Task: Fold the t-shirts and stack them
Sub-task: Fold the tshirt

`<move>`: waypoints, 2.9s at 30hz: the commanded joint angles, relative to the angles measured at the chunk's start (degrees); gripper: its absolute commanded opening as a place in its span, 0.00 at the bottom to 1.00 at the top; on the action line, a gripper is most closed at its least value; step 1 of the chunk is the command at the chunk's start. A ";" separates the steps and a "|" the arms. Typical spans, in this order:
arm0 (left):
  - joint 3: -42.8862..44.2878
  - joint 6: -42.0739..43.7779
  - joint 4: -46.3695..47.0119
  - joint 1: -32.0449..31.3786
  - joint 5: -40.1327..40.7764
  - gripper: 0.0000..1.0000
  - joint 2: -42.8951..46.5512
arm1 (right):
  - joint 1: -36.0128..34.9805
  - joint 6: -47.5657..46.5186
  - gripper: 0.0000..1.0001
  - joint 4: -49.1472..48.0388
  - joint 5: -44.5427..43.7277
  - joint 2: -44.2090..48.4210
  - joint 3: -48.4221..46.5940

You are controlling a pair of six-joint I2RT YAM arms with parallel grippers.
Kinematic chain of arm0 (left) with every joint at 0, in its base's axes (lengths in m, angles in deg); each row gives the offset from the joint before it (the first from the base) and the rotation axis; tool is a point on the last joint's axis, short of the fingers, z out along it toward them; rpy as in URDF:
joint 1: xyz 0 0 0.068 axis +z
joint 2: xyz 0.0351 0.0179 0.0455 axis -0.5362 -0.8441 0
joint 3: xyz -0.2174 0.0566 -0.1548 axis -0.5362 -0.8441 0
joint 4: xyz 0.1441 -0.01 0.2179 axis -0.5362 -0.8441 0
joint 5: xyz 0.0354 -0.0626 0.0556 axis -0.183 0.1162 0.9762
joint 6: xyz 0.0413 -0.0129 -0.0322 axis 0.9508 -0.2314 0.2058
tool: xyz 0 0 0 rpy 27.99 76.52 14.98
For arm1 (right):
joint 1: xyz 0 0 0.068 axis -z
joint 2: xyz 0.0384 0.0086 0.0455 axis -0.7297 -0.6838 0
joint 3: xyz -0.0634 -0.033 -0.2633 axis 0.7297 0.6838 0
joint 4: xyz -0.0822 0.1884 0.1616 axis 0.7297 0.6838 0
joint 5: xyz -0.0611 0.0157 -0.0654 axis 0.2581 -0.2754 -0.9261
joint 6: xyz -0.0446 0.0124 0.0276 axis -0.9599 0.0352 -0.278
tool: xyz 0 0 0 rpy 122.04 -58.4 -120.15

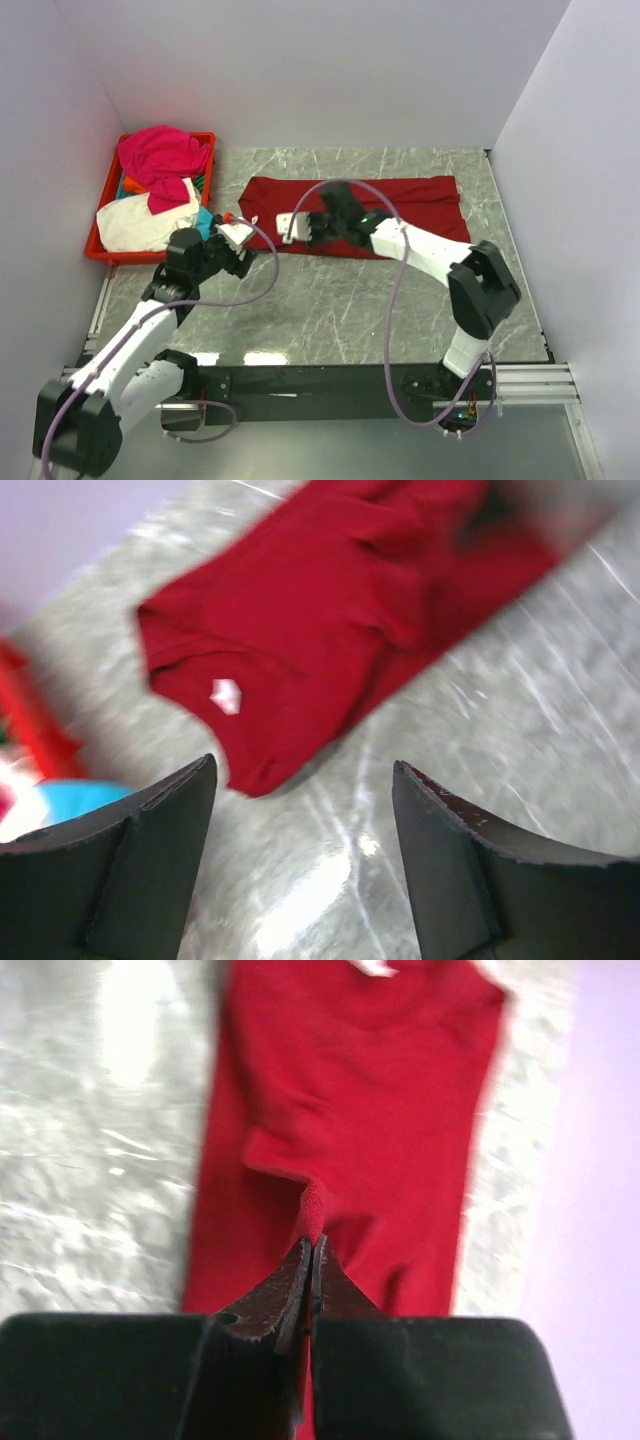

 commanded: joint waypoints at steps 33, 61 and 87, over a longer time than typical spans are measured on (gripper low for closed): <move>12.25 18.34 10.29 -6.93 -5.85 0.56 -35.14 | 7.50 24.37 0.00 2.14 16.32 6.14 -11.47; 11.46 20.98 6.70 -8.69 -2.61 0.00 -36.20 | 7.58 31.40 0.00 3.02 14.31 5.08 -15.86; 12.07 14.92 -2.09 -4.03 -1.55 0.00 -28.81 | 5.57 31.67 0.00 -1.19 3.85 -1.06 -19.02</move>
